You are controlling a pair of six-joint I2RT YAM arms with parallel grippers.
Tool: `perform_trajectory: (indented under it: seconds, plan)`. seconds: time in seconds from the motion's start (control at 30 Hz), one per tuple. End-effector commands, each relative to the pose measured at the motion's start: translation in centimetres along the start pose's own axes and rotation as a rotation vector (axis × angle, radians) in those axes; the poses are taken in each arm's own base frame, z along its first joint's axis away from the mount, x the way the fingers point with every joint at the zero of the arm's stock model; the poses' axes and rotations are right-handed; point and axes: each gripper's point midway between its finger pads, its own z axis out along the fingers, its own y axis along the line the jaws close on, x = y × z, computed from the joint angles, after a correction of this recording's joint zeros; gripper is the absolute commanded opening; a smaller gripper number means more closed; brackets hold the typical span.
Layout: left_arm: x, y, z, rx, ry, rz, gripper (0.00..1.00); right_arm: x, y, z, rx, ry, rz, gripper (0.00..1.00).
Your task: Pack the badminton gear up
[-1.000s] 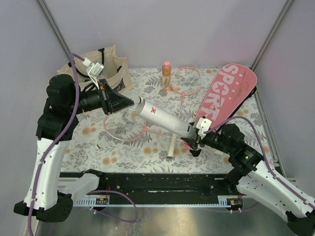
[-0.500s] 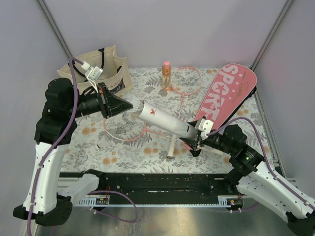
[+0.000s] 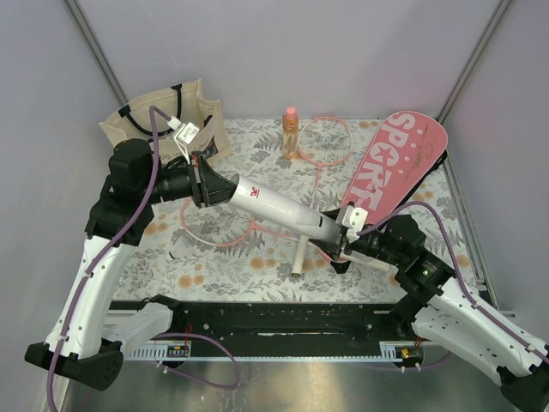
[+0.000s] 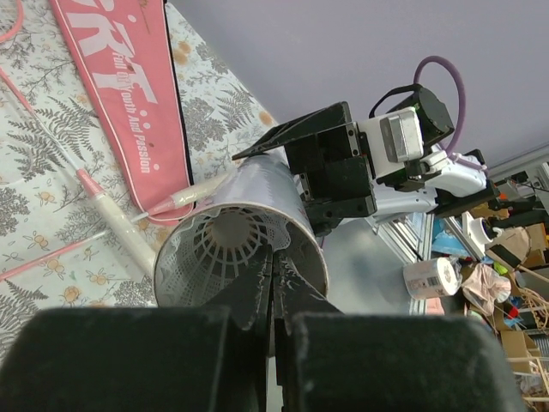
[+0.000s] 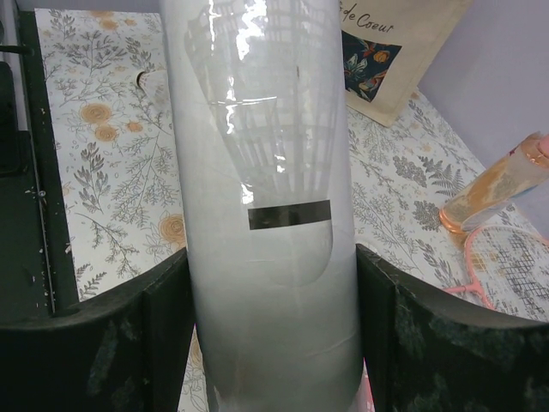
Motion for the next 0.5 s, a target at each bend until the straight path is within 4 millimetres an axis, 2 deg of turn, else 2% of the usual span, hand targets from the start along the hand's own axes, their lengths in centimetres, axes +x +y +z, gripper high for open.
perform_trajectory:
  seconds: [0.0,0.17,0.2,0.37,0.47]
  plan:
    - [0.0,-0.7,0.2,0.036,-0.010,0.015,0.00,-4.1,-1.4,0.4,0.042,-0.153,-0.049,0.47]
    - [0.4,-1.5,0.6,0.060,0.012,0.020,0.00,-4.0,-1.5,0.9,0.049,-0.174,-0.040,0.47]
    - [0.3,-1.3,0.5,0.041,0.011,0.022,0.04,-3.9,-1.4,1.0,0.044,-0.175,-0.036,0.47]
    - [0.0,-0.2,-0.3,-0.074,-0.003,0.051,0.44,-3.4,-1.1,0.9,0.037,-0.171,-0.029,0.47]
    - [-1.2,-0.2,-0.9,-0.131,-0.046,0.086,0.58,-3.3,-1.0,0.8,0.036,-0.165,-0.030,0.47]
